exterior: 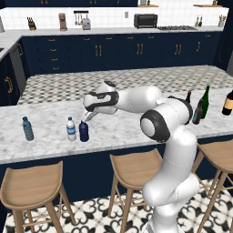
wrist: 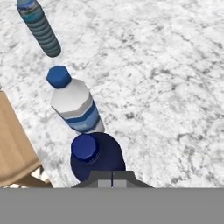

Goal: Move the plastic bottles in the middle to the plastics group, and the glass bottles in the middle to the glass group.

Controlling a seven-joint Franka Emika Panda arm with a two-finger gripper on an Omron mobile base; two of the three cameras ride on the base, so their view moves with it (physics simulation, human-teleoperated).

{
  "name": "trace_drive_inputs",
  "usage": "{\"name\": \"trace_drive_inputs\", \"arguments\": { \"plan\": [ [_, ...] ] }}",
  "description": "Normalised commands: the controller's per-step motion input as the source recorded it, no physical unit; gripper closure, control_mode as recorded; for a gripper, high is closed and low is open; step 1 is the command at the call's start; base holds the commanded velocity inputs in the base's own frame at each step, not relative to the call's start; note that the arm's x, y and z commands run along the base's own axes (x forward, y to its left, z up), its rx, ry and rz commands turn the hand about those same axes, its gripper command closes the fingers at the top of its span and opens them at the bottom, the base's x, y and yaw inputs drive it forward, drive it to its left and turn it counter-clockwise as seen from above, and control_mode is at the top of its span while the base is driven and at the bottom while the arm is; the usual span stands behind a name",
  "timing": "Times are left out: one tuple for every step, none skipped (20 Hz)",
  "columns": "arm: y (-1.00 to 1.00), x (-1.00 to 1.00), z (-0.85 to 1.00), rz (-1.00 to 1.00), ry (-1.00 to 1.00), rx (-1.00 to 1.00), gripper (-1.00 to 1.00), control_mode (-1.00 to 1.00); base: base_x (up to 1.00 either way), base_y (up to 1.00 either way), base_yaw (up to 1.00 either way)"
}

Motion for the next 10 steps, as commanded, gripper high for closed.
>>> {"name": "trace_drive_inputs", "arguments": {
  "plan": [
    [0.00, 0.02, 0.00, -0.04, 0.00, 0.00, 1.00, -1.00, 0.00, 0.00, 0.00],
    [0.00, 0.00, 0.00, -0.08, 0.00, 0.00, 1.00, -1.00, 0.00, 0.00, 0.00],
    [0.00, 0.00, 0.00, -0.11, 0.00, 0.00, 1.00, -1.00, 0.00, 0.00, 0.00],
    [0.00, 0.02, 0.00, -0.12, 0.00, 0.00, 1.00, -1.00, 0.00, 0.00, 0.00],
    [0.00, 0.00, 0.00, -0.13, -0.01, 0.00, 1.00, -1.00, 0.00, 0.00, 0.00],
    [0.00, 0.00, 0.04, -0.16, -0.01, 0.00, 1.00, -1.00, 0.00, 0.00, 0.00],
    [-0.26, 0.00, 0.06, -0.21, 0.00, 0.00, 1.00, -1.00, 0.00, 0.00, 0.00],
    [-0.49, 0.00, 0.08, -0.27, 0.00, 0.00, 1.00, -1.00, 0.00, 0.00, 0.00],
    [-0.28, 0.00, 0.13, -0.24, 0.00, 0.00, -1.00, -1.00, 0.00, 0.00, 0.00],
    [-0.14, 0.00, 0.24, -0.18, 0.00, 0.00, -1.00, -1.00, 0.00, 0.00, 0.00]
  ]
}}
